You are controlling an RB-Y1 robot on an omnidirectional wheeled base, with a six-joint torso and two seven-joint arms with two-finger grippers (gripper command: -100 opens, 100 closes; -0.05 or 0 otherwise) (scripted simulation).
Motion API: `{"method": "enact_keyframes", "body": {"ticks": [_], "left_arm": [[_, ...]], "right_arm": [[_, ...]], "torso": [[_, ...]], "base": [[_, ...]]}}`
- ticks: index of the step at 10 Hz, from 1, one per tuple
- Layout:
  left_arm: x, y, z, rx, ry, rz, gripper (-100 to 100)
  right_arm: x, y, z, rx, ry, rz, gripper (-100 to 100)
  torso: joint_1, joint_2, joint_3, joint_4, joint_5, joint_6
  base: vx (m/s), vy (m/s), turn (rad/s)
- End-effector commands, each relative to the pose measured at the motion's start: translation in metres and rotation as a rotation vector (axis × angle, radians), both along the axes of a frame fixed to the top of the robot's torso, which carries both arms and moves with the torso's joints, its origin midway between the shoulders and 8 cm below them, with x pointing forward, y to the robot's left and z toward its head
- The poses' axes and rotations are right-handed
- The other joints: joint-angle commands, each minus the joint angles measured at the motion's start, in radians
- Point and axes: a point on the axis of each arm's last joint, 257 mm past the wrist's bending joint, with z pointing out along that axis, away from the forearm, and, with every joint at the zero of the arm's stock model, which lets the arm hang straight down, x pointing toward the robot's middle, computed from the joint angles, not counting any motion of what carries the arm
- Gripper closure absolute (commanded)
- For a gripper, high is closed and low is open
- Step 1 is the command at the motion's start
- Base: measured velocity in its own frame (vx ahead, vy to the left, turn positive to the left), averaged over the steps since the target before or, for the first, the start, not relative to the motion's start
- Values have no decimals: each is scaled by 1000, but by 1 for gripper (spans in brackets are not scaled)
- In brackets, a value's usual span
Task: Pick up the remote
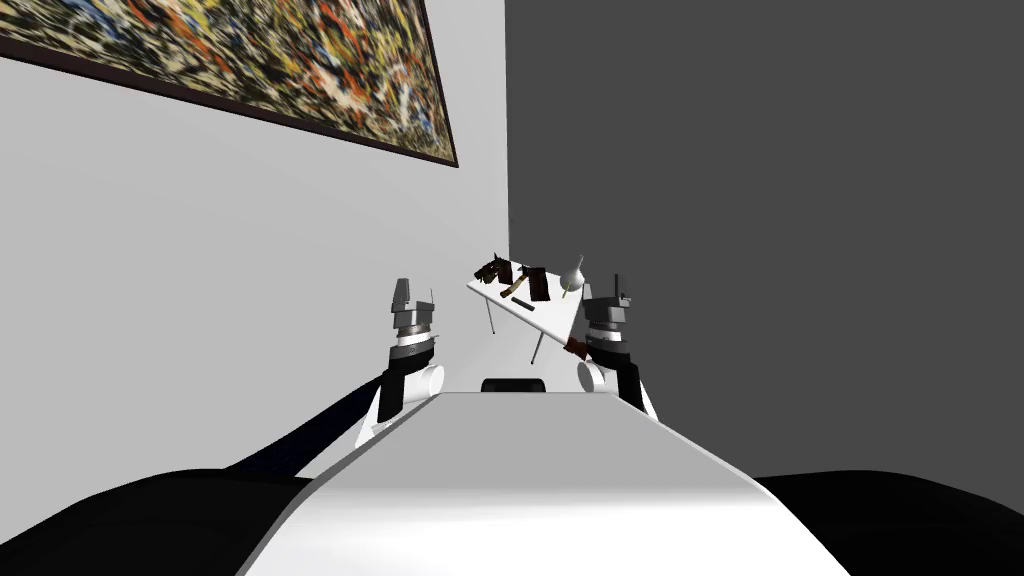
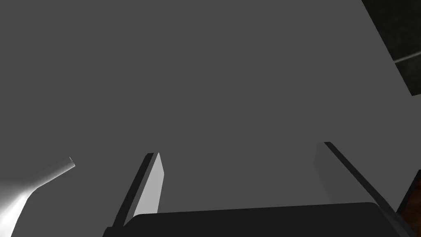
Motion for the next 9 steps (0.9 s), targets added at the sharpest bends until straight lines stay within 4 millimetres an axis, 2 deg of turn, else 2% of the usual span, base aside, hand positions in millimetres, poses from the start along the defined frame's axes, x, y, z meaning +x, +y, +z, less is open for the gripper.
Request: {"method": "enact_keyframes", "body": {"ticks": [1,5,9], "left_arm": [[0,0,0,0,0,0,0],[0,0,0,0,0,0,0],[0,0,0,0,0,0,0]], "right_arm": [[1,5,-3,-31,11,15,-100],[6,18,-18,-128,51,60,-100],[11,35,-46,-253,117,119,-100]], "torso": [[0,0,0,0,0,0],[6,4,2,1,1,0],[5,3,2,1,1,0]], "base": [[-18,23,17],[-48,74,27],[-45,77,50]]}}
